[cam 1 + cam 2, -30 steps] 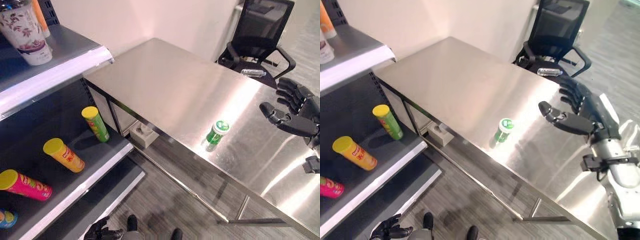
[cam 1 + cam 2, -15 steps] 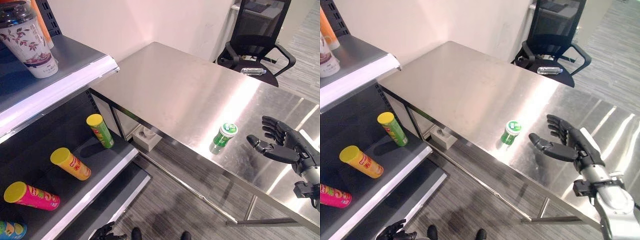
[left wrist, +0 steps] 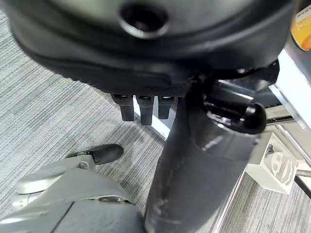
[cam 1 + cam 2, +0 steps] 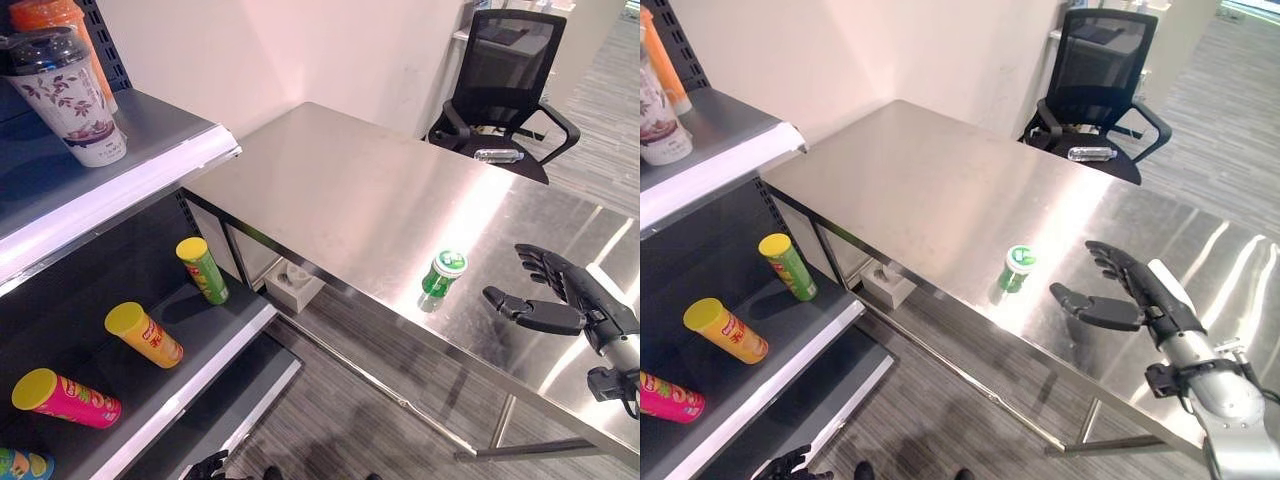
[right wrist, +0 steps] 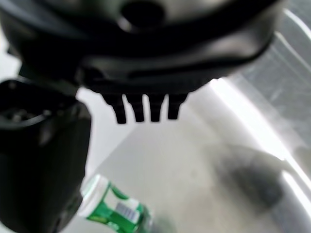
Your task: Put the goods on the table back onto the shelves and tidy them up.
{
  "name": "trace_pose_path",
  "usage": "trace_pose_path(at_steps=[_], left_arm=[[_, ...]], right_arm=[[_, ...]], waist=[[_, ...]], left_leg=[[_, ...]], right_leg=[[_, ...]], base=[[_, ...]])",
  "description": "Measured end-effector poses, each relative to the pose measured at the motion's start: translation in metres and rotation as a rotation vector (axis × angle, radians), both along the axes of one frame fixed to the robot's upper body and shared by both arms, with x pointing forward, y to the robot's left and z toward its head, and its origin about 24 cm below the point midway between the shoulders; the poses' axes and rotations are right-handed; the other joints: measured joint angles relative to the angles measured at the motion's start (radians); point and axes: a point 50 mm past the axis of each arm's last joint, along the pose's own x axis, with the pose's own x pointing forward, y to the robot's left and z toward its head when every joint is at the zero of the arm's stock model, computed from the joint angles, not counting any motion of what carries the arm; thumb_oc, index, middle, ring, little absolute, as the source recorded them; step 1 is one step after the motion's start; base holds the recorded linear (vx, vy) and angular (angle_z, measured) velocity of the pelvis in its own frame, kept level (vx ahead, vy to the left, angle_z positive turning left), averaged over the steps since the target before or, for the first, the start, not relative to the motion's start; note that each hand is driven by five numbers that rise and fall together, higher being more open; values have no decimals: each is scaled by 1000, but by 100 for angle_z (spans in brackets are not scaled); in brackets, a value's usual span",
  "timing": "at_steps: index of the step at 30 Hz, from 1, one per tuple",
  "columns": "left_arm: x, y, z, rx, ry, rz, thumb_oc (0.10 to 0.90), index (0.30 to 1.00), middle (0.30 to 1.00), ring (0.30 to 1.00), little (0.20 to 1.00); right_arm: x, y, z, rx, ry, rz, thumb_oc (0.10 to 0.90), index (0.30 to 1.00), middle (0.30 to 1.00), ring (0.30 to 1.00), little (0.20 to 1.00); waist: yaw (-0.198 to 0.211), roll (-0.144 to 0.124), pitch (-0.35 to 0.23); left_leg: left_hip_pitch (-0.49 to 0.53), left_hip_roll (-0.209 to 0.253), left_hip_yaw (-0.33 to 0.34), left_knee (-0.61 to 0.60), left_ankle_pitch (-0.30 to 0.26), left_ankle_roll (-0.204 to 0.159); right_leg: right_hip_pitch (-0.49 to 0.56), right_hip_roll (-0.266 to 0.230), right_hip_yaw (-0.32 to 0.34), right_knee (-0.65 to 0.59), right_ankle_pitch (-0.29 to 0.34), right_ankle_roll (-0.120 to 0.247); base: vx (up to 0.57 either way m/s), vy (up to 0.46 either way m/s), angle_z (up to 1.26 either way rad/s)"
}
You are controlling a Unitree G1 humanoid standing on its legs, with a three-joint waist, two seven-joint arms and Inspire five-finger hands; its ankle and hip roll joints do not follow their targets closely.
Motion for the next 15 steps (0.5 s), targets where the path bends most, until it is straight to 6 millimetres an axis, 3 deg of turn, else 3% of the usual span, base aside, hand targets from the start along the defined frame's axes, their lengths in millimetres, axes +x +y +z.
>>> trace_pose_path(at_steps=[4, 15], left_arm=[[-1, 0, 0, 1, 3, 2, 800, 900, 900, 900, 900], [-6, 2, -1, 9, 15, 7, 800, 900, 900, 900, 900]], right_arm=[[1, 10, -17, -68, 88, 50, 800, 900, 900, 900, 900], [10, 24, -25, -98, 59, 54, 800, 900, 900, 900, 900]], waist=[[11, -5, -16], [54, -5, -15]], left_leg=[[0, -3, -6, 0, -1, 3], [-17, -11, -44, 1, -1, 3]], right_leg=[[-3, -2, -2, 0, 0, 2], [1, -8, -38, 0, -5, 8]], base=[[8, 15, 4], [19, 12, 10]])
